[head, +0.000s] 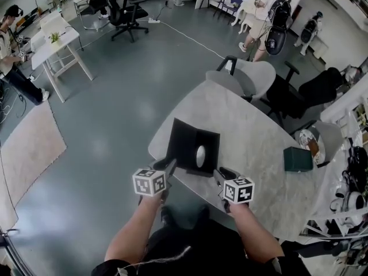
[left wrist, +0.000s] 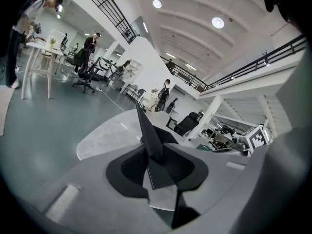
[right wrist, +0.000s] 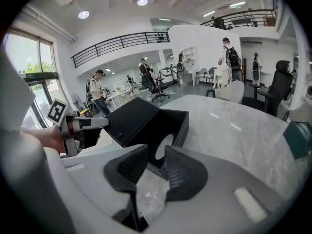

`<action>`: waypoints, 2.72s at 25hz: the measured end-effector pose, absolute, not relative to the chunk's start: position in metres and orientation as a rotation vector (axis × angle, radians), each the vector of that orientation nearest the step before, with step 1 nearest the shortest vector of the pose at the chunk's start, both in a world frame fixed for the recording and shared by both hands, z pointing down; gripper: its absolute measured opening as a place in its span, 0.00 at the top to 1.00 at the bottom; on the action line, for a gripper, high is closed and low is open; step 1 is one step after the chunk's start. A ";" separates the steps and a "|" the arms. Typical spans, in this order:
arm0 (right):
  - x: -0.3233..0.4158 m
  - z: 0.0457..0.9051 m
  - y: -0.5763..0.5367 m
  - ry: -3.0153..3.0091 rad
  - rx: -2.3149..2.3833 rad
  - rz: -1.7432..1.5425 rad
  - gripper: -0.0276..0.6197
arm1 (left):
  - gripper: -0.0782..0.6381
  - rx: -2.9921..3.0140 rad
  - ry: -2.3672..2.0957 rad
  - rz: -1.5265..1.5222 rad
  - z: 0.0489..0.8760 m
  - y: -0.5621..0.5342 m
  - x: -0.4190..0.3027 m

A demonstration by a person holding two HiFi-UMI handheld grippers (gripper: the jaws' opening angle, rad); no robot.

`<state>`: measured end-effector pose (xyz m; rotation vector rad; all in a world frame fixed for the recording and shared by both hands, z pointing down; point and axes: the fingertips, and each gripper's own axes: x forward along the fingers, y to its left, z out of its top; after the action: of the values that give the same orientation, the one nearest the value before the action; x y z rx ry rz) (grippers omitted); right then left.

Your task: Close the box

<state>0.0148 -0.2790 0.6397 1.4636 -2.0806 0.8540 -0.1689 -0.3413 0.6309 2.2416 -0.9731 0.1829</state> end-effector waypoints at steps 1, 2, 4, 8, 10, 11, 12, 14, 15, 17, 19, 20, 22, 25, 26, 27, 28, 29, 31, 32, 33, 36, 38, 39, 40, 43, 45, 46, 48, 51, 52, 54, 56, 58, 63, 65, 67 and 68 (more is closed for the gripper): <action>0.017 0.638 -0.280 -2.094 1.457 0.854 0.79 | 0.75 2.248 -0.996 0.192 0.629 -0.341 -0.166; 0.019 0.637 -0.280 -2.110 1.447 0.857 0.79 | 0.75 2.253 -1.023 0.204 0.626 -0.341 -0.164; 0.023 0.632 -0.282 -2.149 1.419 0.861 0.79 | 0.76 2.261 -1.077 0.224 0.620 -0.340 -0.158; 0.041 0.620 -0.287 -2.222 1.379 0.843 0.79 | 0.78 2.281 -1.179 0.260 0.606 -0.335 -0.139; 0.051 0.616 -0.291 -2.255 1.361 0.845 0.79 | 0.79 2.287 -1.224 0.292 0.600 -0.334 -0.128; 0.056 0.615 -0.292 -2.269 1.350 0.848 0.79 | 0.80 2.286 -1.241 0.304 0.597 -0.334 -0.123; 0.060 0.613 -0.292 -2.281 1.339 0.849 0.79 | 0.80 2.284 -1.257 0.314 0.594 -0.333 -0.117; 0.068 0.610 -0.291 -2.307 1.321 0.851 0.79 | 0.82 2.282 -1.285 0.332 0.590 -0.329 -0.106; 0.072 0.607 -0.291 -2.320 1.313 0.852 0.79 | 0.82 2.285 -1.298 0.344 0.588 -0.327 -0.100; 0.080 0.603 -0.290 -2.345 1.297 0.853 0.79 | 0.82 2.306 -1.320 0.385 0.583 -0.324 -0.088; 0.088 0.599 -0.290 -2.363 1.284 0.853 0.79 | 0.82 2.342 -1.343 0.455 0.579 -0.321 -0.075; 0.092 0.598 -0.290 -2.369 1.281 0.853 0.79 | 0.82 2.359 -1.353 0.491 0.577 -0.320 -0.068; 0.101 0.598 -0.289 -2.377 1.279 0.857 0.79 | 0.83 2.384 -1.370 0.542 0.576 -0.317 -0.058; 0.115 0.598 -0.288 -2.383 1.286 0.865 0.79 | 0.83 2.393 -1.397 0.576 0.577 -0.314 -0.047; 0.120 0.597 -0.288 -2.384 1.290 0.866 0.79 | 0.82 2.395 -1.406 0.591 0.577 -0.313 -0.043; 0.125 0.596 -0.288 -2.388 1.292 0.867 0.79 | 0.82 2.396 -1.413 0.607 0.577 -0.312 -0.039; 0.129 0.595 -0.287 -2.391 1.295 0.868 0.79 | 0.82 2.396 -1.419 0.621 0.577 -0.311 -0.036; 0.133 0.595 -0.286 -2.395 1.297 0.870 0.79 | 0.82 2.395 -1.423 0.634 0.578 -0.310 -0.032; 0.139 0.594 -0.283 -2.400 1.303 0.876 0.79 | 0.82 2.390 -1.431 0.655 0.578 -0.308 -0.028; 0.142 0.594 -0.282 -2.402 1.305 0.879 0.79 | 0.82 2.388 -1.434 0.664 0.578 -0.307 -0.026; 0.144 0.594 -0.281 -2.403 1.307 0.882 0.79 | 0.82 2.387 -1.438 0.674 0.579 -0.307 -0.023; 0.155 0.596 -0.274 -2.409 1.311 0.894 0.79 | 0.81 2.383 -1.444 0.701 0.582 -0.304 -0.013; 0.163 0.596 -0.269 -2.412 1.316 0.901 0.79 | 0.79 2.381 -1.445 0.720 0.583 -0.301 -0.006; 0.167 0.596 -0.266 -2.412 1.319 0.906 0.79 | 0.79 2.381 -1.445 0.729 0.584 -0.300 -0.003; 0.172 0.597 -0.263 -2.411 1.322 0.910 0.79 | 0.78 2.380 -1.445 0.738 0.584 -0.298 0.001; 0.185 0.601 -0.257 -2.409 1.329 0.924 0.79 | 0.76 2.381 -1.443 0.776 0.590 -0.295 0.014; 0.192 0.605 -0.255 -2.407 1.334 0.934 0.79 | 0.74 2.384 -1.437 0.809 0.596 -0.294 0.024; 0.195 0.606 -0.254 -2.407 1.337 0.939 0.79 | 0.72 2.385 -1.434 0.824 0.599 -0.293 0.028; 0.197 0.607 -0.251 -2.406 1.344 0.946 0.79 | 0.70 2.380 -1.429 0.845 0.603 -0.292 0.035; 0.204 0.607 -0.244 -2.402 1.353 0.952 0.79 | 0.67 2.366 -1.426 0.870 0.612 -0.288 0.043; 0.207 0.608 -0.242 -2.400 1.355 0.954 0.79 | 0.67 2.364 -1.423 0.880 0.615 -0.288 0.046; 0.215 0.611 -0.237 -2.392 1.365 0.962 0.79 | 0.64 2.341 -1.407 0.905 0.624 -0.285 0.052; 0.224 0.613 -0.233 -2.380 1.380 0.972 0.79 | 0.63 2.325 -1.403 0.926 0.628 -0.284 0.057; 0.231 0.614 -0.228 -2.371 1.393 0.978 0.79 | 0.61 2.326 -1.411 0.935 0.629 -0.285 0.061; 0.246 0.614 -0.221 -2.360 1.411 0.980 0.79 | 0.59 2.320 -1.433 0.969 0.637 -0.287 0.069; 0.251 0.617 -0.220 -2.358 1.415 0.982 0.79 | 0.59 2.324 -1.439 0.991 0.641 -0.288 0.074; 0.256 0.618 -0.220 -2.357 1.417 0.984 0.79 | 0.59 2.326 -1.447 1.009 0.644 -0.289 0.077; 0.256 0.619 -0.220 -2.356 1.418 0.986 0.79 | 0.59 2.327 -1.449 1.016 0.646 -0.289 0.077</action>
<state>0.2565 -0.2197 0.6189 1.4180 -2.3563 0.9861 0.0773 -0.2891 0.6457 2.3269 -1.4492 1.0160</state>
